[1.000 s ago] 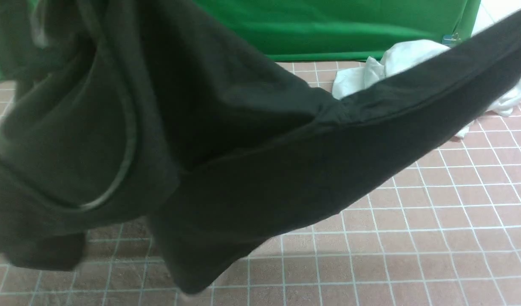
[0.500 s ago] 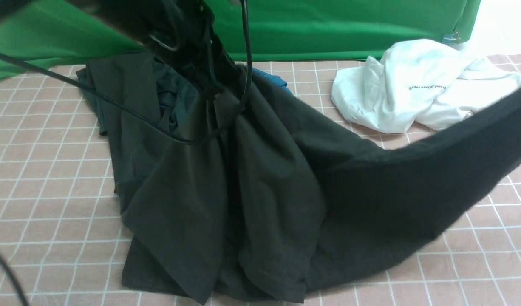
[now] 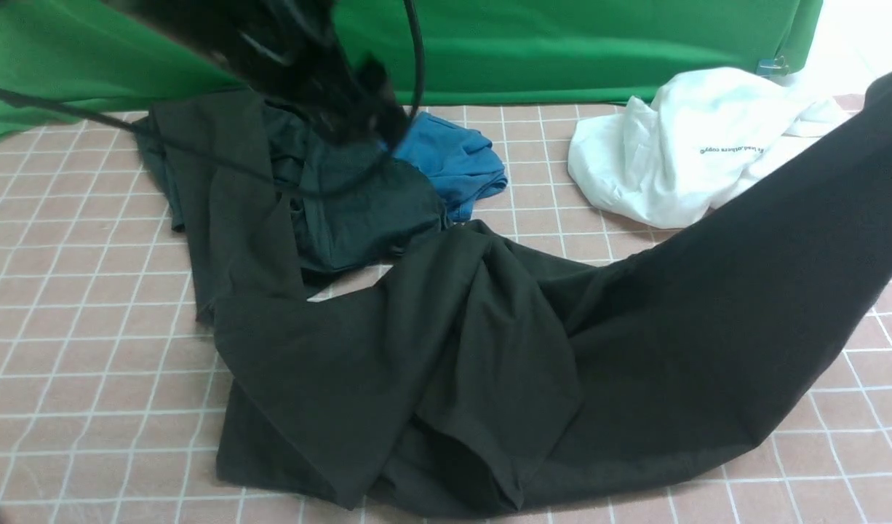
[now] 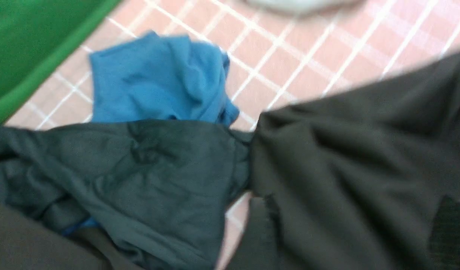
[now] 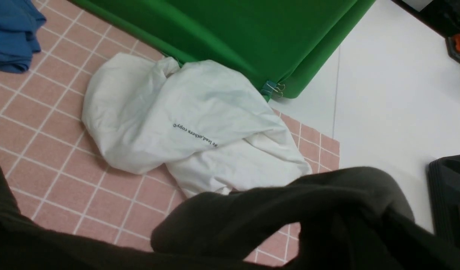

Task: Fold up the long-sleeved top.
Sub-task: Spread the long sleeves with your arms and place them on the tabletop

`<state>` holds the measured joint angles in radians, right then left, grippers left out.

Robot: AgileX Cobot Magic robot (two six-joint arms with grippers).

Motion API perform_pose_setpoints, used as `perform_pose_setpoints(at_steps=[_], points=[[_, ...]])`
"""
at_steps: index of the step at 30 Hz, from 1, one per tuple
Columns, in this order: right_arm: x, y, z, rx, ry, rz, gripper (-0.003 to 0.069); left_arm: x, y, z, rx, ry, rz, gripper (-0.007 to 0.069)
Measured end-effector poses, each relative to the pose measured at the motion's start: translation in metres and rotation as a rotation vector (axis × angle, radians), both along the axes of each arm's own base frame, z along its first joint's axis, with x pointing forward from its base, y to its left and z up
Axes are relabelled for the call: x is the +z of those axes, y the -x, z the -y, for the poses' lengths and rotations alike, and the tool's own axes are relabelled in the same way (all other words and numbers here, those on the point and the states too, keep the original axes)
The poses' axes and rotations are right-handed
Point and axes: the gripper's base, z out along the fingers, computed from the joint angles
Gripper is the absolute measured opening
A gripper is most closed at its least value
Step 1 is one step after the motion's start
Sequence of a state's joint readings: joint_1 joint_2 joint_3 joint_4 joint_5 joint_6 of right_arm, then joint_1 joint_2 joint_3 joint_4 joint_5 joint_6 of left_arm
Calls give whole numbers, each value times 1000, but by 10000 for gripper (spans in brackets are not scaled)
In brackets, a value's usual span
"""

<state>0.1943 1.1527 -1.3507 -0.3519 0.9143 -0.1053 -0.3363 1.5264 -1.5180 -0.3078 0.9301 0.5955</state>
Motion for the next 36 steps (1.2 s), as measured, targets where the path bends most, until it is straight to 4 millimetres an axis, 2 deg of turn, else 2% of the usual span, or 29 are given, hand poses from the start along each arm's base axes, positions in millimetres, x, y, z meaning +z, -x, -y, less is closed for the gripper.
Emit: perform_pose_setpoints(at_steps=[1,2,3,5,7,8,9,10,14,15,16,20,24,30,36], points=[[0,0,0,2,-4,-1,55,2,14,8,-27,3,13,392],[0,0,0,3,-5,-2,55,3,20,12,-42,4,21,358],[0,0,-1,5,-12,-3,55,3,48,30,-124,4,48,213],[-1,0,-1,6,-16,-6,55,-12,78,57,-253,-15,17,82],[-1,0,-1,6,-17,-9,55,-22,92,71,-319,-30,-9,50],[-2,0,-1,6,-22,-13,55,-40,113,93,-423,-66,-54,32],[-2,0,-2,7,-24,-14,55,-45,116,99,-443,-78,-65,32],[-2,1,-2,8,-29,-16,55,-57,126,116,-507,-112,-91,46],[-2,1,-2,10,-33,-19,55,-86,128,140,-539,-167,-152,129],[-2,1,-2,11,-34,-20,55,-105,122,150,-517,-212,-195,211],[-2,1,-2,11,-34,-20,55,-110,120,152,-513,-222,-206,220],[-2,1,-3,12,-36,-21,55,-160,97,166,-416,-349,-231,395],[-3,1,-4,24,-45,-26,55,-187,85,174,-350,-368,-224,503],[-3,1,-5,31,-58,-30,55,-196,77,172,-307,-438,-183,491],[-4,1,-7,40,-74,-34,55,-211,76,173,-274,-449,-238,421]])
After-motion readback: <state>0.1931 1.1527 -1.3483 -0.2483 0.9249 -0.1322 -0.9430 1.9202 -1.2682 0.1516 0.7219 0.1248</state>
